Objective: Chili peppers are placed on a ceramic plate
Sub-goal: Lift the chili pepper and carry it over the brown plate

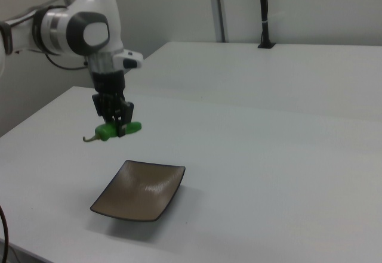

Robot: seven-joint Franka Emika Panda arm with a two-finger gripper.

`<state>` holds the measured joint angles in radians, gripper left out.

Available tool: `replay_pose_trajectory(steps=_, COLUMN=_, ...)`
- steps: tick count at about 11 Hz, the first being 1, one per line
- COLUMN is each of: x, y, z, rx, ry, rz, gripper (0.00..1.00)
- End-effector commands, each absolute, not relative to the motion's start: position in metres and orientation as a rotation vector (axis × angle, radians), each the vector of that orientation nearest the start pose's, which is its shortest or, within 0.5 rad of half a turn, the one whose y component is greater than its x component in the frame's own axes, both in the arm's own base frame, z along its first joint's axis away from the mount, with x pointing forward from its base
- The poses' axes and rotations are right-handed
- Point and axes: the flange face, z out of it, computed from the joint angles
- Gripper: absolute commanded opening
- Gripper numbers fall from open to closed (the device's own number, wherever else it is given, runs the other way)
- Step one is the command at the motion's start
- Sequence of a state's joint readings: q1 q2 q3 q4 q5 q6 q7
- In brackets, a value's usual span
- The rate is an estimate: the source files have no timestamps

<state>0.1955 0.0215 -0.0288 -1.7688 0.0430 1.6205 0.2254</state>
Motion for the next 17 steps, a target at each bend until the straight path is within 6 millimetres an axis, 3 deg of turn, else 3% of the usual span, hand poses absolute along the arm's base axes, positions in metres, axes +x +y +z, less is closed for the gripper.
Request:
replay_pose_trajectory(steps=1, x=0.526, y=0.081, z=0.482, rx=-3.109, ry=0.129, rz=0.294, gripper=0.00)
replay_pose_trajectory(steps=5, x=0.524, y=0.060, z=0.432, rx=-3.122, ry=0.189, rz=0.216, gripper=0.00)
replay_pose_trajectory(steps=8, x=0.520, y=0.056, z=0.398, rx=-3.168, ry=0.257, rz=0.137, gripper=0.00)
replay_pose_trajectory(steps=11, x=0.519, y=0.046, z=0.382, rx=-3.155, ry=0.320, rz=0.045, gripper=0.00)
replay_pose_trajectory(steps=17, x=0.505, y=0.044, z=0.357, rx=-3.183, ry=0.355, rz=0.096, gripper=0.03)
